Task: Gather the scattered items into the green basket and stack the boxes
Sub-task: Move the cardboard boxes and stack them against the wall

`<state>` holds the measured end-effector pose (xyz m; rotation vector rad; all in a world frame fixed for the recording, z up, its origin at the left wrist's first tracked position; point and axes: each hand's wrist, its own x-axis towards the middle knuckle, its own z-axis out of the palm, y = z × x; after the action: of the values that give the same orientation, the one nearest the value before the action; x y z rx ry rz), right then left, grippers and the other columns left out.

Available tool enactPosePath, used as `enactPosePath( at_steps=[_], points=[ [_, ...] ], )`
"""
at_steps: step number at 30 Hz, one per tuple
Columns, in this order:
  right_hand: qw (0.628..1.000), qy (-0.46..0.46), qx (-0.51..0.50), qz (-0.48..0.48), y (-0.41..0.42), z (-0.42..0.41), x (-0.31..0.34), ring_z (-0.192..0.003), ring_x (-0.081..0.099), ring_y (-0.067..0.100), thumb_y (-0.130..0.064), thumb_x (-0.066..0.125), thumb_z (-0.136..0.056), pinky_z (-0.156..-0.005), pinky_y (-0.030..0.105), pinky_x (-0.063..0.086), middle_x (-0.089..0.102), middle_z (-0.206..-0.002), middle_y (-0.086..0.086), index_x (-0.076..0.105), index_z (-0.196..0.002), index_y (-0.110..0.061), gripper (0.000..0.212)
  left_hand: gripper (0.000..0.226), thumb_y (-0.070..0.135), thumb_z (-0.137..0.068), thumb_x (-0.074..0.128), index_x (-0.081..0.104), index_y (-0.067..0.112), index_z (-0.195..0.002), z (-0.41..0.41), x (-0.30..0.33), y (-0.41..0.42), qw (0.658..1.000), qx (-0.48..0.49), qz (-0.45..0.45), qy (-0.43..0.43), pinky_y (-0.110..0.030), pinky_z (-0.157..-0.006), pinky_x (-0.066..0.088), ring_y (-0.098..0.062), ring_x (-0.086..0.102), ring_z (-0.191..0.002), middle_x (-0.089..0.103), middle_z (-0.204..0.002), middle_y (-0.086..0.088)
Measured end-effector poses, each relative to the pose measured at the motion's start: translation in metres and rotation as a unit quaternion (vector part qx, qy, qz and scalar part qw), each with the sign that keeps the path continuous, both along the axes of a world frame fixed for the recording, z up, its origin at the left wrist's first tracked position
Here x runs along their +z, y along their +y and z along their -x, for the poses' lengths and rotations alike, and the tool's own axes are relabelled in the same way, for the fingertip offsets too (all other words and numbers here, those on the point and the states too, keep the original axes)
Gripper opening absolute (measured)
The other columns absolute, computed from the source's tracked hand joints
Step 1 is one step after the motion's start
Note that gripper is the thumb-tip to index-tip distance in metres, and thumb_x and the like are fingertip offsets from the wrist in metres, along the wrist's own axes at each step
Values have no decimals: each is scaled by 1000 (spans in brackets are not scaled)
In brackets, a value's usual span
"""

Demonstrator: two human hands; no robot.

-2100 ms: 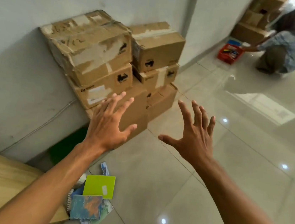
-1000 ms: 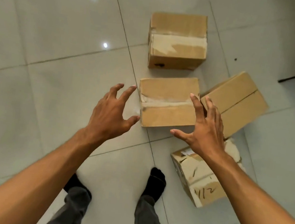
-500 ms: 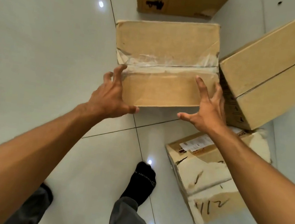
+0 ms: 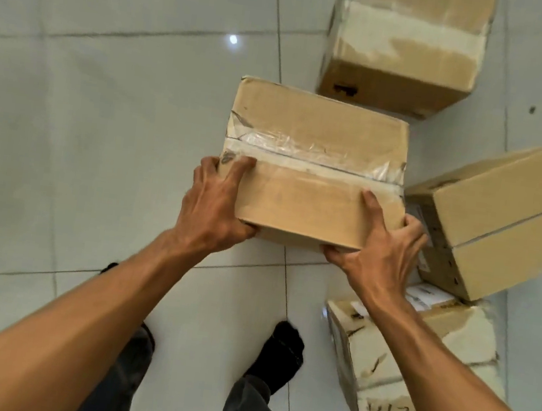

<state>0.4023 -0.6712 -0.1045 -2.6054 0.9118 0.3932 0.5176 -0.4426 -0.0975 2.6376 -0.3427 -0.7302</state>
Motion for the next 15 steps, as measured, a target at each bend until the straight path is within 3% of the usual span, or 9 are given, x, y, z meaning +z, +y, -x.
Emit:
enactPosePath(
  at_steps=[8, 15],
  points=[
    [991, -91, 96, 1, 95, -123, 143, -119, 26, 32, -62, 88, -52, -93, 50, 40, 26, -134, 17, 28, -150, -47, 116, 105, 48, -51, 84, 31, 39, -140, -81, 144, 115, 992, 98, 34, -65, -45, -86, 49, -32, 38, -117, 32, -125, -7],
    [966, -169, 196, 4, 253, -244, 319, -116, 30, 35, -57, 91, -52, -91, 52, 43, 28, -129, 16, 34, -147, -47, 111, 108, 48, -53, 84, 27, 37, -143, -146, 319, 278, 971, 189, 22, -145, -45, -87, 49, -31, 36, -120, 29, -127, -9]
  ],
)
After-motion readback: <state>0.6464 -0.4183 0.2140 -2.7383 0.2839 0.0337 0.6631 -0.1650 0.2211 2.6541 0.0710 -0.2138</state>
